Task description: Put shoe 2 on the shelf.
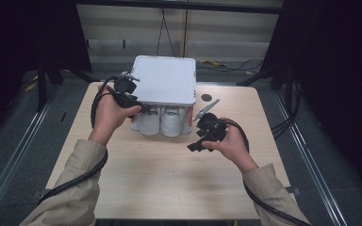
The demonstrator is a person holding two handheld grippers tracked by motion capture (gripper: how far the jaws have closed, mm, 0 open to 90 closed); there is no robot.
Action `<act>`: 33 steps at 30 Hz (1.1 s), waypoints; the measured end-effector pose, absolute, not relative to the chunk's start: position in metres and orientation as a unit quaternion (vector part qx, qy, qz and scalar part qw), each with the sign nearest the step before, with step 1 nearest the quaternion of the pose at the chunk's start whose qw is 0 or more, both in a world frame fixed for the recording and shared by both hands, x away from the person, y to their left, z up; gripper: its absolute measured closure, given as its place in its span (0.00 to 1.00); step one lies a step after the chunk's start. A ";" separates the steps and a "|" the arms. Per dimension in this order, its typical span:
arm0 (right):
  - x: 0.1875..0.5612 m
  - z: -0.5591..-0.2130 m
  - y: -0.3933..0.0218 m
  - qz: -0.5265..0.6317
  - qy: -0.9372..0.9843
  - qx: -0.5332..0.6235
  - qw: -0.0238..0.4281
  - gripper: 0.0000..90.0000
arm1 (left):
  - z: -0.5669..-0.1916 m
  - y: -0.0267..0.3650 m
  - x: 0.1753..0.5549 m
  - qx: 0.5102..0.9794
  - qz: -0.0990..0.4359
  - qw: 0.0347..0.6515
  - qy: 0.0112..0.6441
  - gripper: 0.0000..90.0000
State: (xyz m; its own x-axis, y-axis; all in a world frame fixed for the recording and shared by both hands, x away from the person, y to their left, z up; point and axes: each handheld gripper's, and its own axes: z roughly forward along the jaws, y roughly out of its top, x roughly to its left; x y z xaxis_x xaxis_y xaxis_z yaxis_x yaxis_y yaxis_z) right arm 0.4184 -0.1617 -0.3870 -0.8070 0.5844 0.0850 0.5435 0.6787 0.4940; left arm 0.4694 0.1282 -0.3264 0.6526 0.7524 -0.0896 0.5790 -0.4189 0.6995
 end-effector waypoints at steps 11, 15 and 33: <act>0.390 -0.398 -0.205 0.259 0.901 0.346 0.040 0.27 | -0.356 0.145 0.445 0.836 0.100 0.355 0.407 0.32; 0.385 -0.402 -0.213 0.252 0.901 0.351 0.039 0.26 | -0.369 0.149 0.438 0.837 0.094 0.350 0.409 0.31; 0.339 -0.439 -0.268 0.253 0.882 0.390 0.078 0.21 | -0.441 0.174 0.394 0.840 0.066 0.348 0.410 0.25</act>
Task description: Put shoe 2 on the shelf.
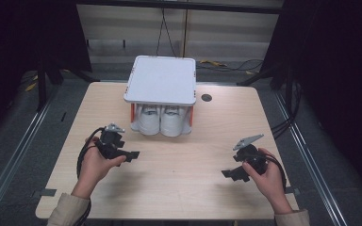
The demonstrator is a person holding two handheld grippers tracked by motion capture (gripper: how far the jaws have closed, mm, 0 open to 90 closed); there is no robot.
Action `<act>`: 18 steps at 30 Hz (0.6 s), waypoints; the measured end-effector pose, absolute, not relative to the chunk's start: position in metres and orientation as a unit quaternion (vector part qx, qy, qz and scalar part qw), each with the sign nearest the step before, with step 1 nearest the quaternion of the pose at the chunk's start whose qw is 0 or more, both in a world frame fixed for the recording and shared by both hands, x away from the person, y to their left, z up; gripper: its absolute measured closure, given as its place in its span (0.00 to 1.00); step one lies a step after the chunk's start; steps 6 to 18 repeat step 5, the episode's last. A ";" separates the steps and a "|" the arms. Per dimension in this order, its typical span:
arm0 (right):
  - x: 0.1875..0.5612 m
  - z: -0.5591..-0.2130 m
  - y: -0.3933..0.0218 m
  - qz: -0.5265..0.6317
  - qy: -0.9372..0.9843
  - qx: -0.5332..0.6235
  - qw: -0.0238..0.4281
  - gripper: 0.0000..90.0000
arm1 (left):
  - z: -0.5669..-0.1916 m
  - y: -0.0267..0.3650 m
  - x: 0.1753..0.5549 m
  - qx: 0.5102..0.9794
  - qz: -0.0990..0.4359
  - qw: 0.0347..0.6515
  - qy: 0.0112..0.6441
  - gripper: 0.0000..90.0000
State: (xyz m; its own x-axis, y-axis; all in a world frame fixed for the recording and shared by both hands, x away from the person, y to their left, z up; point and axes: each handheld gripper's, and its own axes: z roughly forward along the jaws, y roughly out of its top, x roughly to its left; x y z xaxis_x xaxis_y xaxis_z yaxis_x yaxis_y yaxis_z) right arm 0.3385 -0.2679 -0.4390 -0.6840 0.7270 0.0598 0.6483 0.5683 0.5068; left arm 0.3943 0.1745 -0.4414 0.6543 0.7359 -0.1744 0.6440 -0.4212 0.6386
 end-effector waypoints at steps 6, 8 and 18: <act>0.327 -0.458 -0.277 0.250 0.876 0.400 0.098 0.21 | -0.467 0.178 0.382 0.843 0.063 0.346 0.408 0.24; 0.327 -0.458 -0.277 0.250 0.876 0.400 0.098 0.21 | -0.467 0.178 0.382 0.843 0.063 0.346 0.408 0.24; 0.327 -0.458 -0.277 0.250 0.876 0.400 0.098 0.21 | -0.467 0.178 0.382 0.843 0.063 0.346 0.408 0.24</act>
